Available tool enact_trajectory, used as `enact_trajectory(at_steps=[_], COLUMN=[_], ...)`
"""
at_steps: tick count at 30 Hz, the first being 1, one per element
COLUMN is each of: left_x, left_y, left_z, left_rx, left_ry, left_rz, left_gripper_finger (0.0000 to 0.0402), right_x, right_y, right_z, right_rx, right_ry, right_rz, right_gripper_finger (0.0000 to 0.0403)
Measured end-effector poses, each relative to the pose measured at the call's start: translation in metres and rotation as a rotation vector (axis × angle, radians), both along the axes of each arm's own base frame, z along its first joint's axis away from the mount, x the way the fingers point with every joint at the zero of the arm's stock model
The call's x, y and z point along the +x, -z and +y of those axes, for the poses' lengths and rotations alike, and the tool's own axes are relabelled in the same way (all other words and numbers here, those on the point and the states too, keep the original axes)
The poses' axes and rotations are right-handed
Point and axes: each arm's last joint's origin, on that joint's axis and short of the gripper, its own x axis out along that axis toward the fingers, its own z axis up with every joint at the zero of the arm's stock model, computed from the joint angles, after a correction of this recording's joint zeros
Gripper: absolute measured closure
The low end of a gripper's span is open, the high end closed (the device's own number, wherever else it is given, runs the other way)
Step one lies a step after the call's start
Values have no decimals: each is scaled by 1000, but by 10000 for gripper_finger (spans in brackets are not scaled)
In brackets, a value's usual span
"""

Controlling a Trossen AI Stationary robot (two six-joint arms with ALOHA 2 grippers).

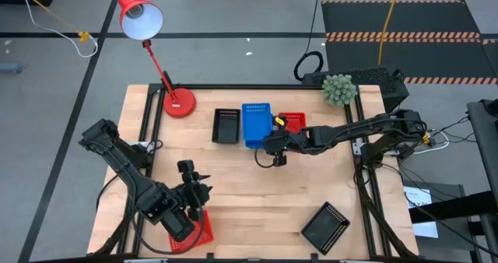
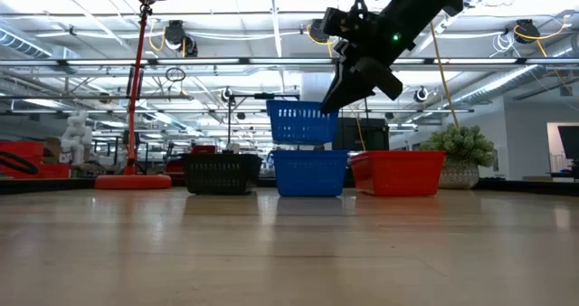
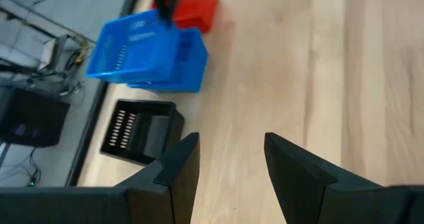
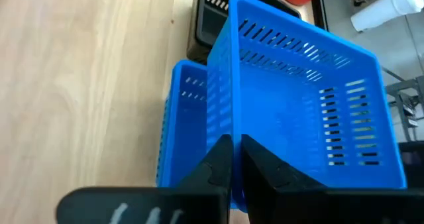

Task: Stack baskets by color
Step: Stack the blue bin on the stacked blue bins

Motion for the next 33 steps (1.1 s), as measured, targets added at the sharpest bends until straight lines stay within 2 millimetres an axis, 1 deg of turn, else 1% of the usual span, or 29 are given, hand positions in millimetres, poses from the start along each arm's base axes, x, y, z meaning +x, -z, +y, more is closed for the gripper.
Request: enact_trajectory(at_steps=[5, 16, 18, 26, 33], left_x=[7, 26, 28, 34, 45], left_y=[15, 29, 32, 38, 54], left_z=[1, 2, 4, 14, 24], left_rx=[-41, -129, -134, -119, -158], left_ry=[60, 218, 239, 230, 287], left_rz=[73, 124, 141, 163, 173], left_gripper_finger=[229, 229, 229, 229, 229], right_x=[0, 0, 0, -1, -1], right_y=[0, 0, 1, 1, 2], right_z=[-1, -2, -2, -2, -1], right_rx=[16, 36, 43, 52, 53], right_ry=[-7, 13, 20, 29, 29], right_rz=[1, -10, -9, -4, 1], right_gripper_finger=[392, 392, 392, 392, 392])
